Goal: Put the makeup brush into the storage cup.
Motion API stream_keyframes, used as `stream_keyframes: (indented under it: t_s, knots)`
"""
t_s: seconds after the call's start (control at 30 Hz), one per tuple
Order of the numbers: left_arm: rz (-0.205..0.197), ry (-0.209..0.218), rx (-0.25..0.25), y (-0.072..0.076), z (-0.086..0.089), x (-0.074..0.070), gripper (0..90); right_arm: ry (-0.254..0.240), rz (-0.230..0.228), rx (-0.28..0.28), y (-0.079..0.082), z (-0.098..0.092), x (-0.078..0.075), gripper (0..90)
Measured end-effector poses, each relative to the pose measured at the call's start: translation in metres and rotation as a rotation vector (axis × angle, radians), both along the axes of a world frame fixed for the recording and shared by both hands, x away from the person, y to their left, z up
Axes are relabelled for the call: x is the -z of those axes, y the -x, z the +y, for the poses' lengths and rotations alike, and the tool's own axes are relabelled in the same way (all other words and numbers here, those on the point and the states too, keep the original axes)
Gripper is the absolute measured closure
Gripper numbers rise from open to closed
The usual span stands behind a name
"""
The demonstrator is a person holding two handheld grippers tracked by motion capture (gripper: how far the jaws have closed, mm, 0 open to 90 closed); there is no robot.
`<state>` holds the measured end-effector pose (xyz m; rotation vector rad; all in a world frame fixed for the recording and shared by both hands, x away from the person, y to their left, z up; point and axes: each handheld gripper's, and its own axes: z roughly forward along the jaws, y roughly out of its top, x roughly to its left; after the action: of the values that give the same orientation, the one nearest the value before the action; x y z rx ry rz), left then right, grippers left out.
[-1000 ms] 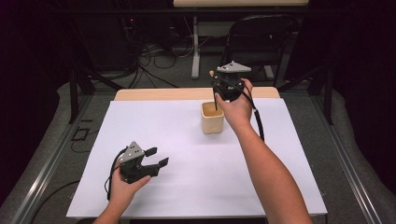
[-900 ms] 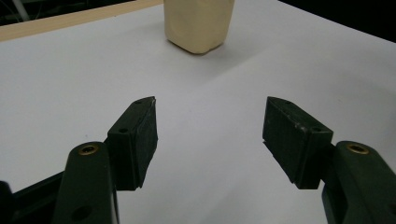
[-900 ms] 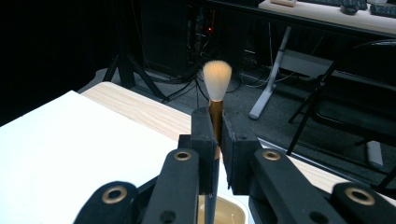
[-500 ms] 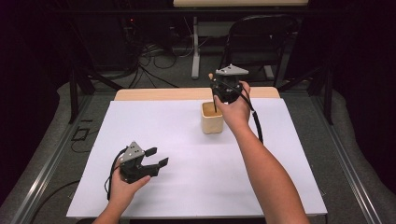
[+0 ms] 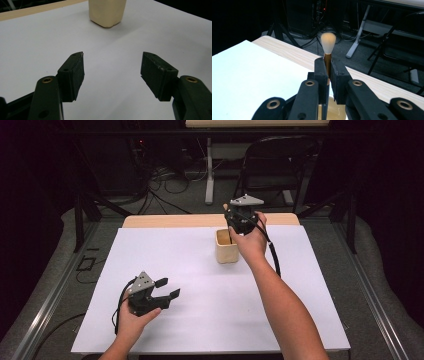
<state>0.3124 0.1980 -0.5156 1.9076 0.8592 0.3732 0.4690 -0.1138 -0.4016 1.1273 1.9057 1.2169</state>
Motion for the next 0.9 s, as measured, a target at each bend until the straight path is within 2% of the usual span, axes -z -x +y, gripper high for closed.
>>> stream_keyframes:
  t_s: [0.9]
  knots:
    - [-0.002, 0.004, -0.004, 0.001, 0.000, -0.001, 35.4, 0.029, 0.028, 0.000, 0.002, 0.002, 0.019, 84.0]
